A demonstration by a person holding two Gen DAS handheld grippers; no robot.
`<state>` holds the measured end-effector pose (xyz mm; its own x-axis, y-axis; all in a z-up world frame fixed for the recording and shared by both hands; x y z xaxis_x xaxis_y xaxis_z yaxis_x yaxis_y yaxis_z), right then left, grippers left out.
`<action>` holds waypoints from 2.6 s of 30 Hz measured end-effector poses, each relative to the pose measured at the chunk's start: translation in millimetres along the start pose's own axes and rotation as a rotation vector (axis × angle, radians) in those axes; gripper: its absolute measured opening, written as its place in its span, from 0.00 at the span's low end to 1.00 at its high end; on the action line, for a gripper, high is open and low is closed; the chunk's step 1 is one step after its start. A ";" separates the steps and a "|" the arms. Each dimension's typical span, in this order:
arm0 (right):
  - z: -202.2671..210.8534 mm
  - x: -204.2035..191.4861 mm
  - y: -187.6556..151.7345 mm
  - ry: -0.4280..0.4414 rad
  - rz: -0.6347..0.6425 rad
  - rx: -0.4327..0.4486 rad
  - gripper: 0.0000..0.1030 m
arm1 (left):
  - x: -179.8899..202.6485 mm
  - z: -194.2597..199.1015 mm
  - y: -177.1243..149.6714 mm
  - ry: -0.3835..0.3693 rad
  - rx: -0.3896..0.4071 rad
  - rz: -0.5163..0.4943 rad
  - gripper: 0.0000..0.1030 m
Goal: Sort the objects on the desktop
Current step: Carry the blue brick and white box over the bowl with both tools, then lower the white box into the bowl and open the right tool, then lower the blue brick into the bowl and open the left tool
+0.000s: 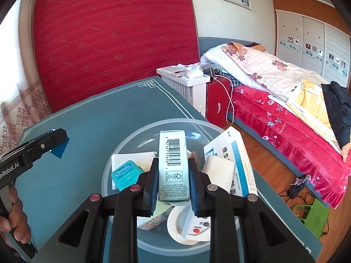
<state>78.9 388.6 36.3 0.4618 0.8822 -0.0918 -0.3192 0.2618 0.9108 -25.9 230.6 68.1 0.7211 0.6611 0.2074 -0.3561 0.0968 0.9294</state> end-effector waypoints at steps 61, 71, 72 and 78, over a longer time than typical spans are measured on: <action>50.6 48.1 19.0 -0.059 -0.023 0.128 0.66 | 45.2 -5.7 -16.5 -0.073 -0.057 -0.039 0.36; 48.5 69.5 10.4 -0.048 -0.083 0.114 0.70 | 82.6 -5.1 -27.3 -0.127 -0.093 -0.056 0.36; 48.5 70.5 11.0 -0.046 -0.085 0.117 0.70 | 88.1 -6.4 -29.6 -0.135 -0.098 -0.058 0.36; 49.2 82.4 9.7 -0.036 -0.116 0.123 0.70 | 109.3 -20.7 -38.8 -0.133 -0.125 -0.072 0.36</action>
<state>154.6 444.5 57.3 0.5198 0.8337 -0.1866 -0.1593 0.3091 0.9376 54.4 314.5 48.4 0.8166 0.5457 0.1880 -0.3659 0.2376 0.8998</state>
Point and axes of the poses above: each gripper's, at about its wrist camera, not at the fingertips, and z roughly against the way its jaws point, x to its right, y to its top, the point moved 6 cm from there along -z, roughly the way its jaws point, and after that the axes turned 15 degrees about x, right-handed, at the moved point
